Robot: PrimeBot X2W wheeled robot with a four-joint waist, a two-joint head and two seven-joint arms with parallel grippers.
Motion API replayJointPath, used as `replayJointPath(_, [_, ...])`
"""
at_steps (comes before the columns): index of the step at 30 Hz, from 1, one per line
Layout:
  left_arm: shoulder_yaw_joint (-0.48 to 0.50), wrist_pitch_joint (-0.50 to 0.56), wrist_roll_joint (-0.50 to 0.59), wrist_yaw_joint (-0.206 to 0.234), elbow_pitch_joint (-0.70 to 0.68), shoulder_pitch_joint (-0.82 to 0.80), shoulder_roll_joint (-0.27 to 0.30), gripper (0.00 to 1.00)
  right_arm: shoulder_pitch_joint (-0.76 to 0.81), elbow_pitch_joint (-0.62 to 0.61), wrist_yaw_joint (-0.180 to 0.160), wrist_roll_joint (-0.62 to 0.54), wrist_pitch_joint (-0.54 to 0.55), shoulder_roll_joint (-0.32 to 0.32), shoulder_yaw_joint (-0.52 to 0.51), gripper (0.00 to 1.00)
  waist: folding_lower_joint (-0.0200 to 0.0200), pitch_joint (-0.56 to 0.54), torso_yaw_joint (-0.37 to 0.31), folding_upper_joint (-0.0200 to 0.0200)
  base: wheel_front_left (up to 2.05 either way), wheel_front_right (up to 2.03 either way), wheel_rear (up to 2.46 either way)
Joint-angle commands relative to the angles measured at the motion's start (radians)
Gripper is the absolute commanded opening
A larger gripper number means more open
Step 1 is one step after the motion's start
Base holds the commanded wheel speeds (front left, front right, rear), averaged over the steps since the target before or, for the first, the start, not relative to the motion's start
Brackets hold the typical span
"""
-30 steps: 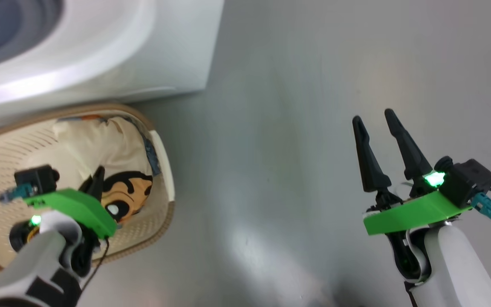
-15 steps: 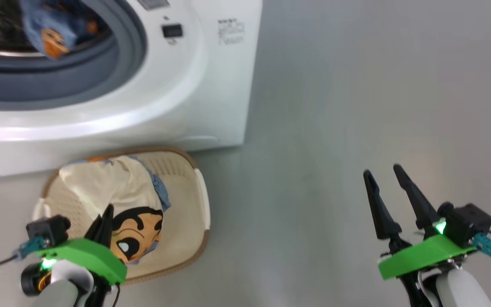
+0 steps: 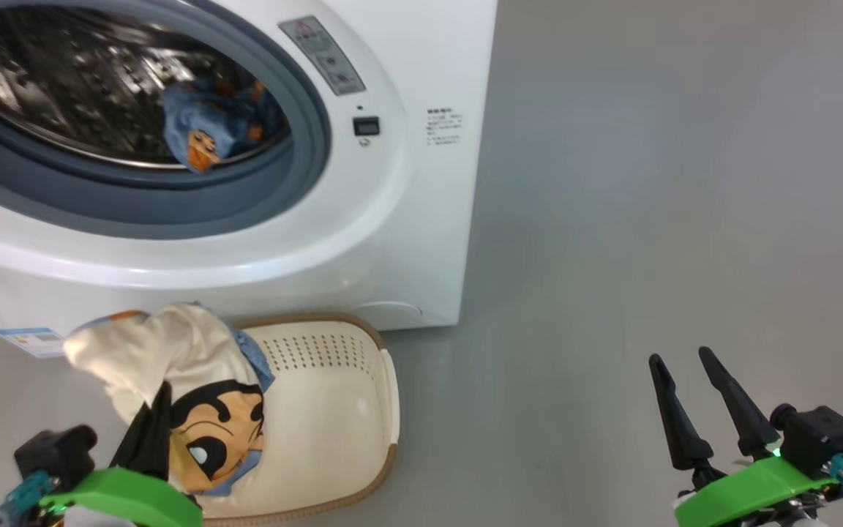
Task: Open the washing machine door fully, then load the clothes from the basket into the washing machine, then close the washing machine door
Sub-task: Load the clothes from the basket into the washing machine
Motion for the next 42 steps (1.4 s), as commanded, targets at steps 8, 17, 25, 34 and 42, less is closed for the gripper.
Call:
replayJointPath(8, [0.131,-0.014,0.087,-0.001,-0.163,0.097,-0.006,0.0,0.05,-0.026,0.002,0.006,-0.005,-0.019,-0.003,1.0,0.0,-0.074,0.035,0.0,0.0,0.0,0.0])
replayJointPath(17, [0.173,-0.014,0.125,-0.001,-0.242,0.165,-0.034,0.0,0.076,-0.034,0.002,0.003,-0.005,-0.014,-0.019,1.0,0.0,-0.085,0.04,0.0,0.0,0.0,0.0])
replayJointPath(25, [0.192,-0.014,0.136,-0.001,-0.269,0.166,-0.043,0.0,0.069,-0.037,0.002,0.001,-0.005,-0.013,-0.025,1.0,0.0,-0.07,0.036,0.0,0.0,0.0,0.0])
replayJointPath(34, [0.219,-0.014,0.14,-0.001,-0.288,0.12,-0.043,0.0,0.046,-0.048,0.002,-0.003,-0.005,-0.007,-0.026,1.0,0.0,-0.019,0.022,0.0,0.0,0.0,0.0])
replayJointPath(42, [0.26,-0.014,0.163,-0.001,-0.3,-0.014,-0.032,0.0,0.002,-0.057,0.002,-0.01,-0.005,0.007,-0.027,1.0,0.0,0.063,-0.001,0.0,0.0,0.0,0.0])
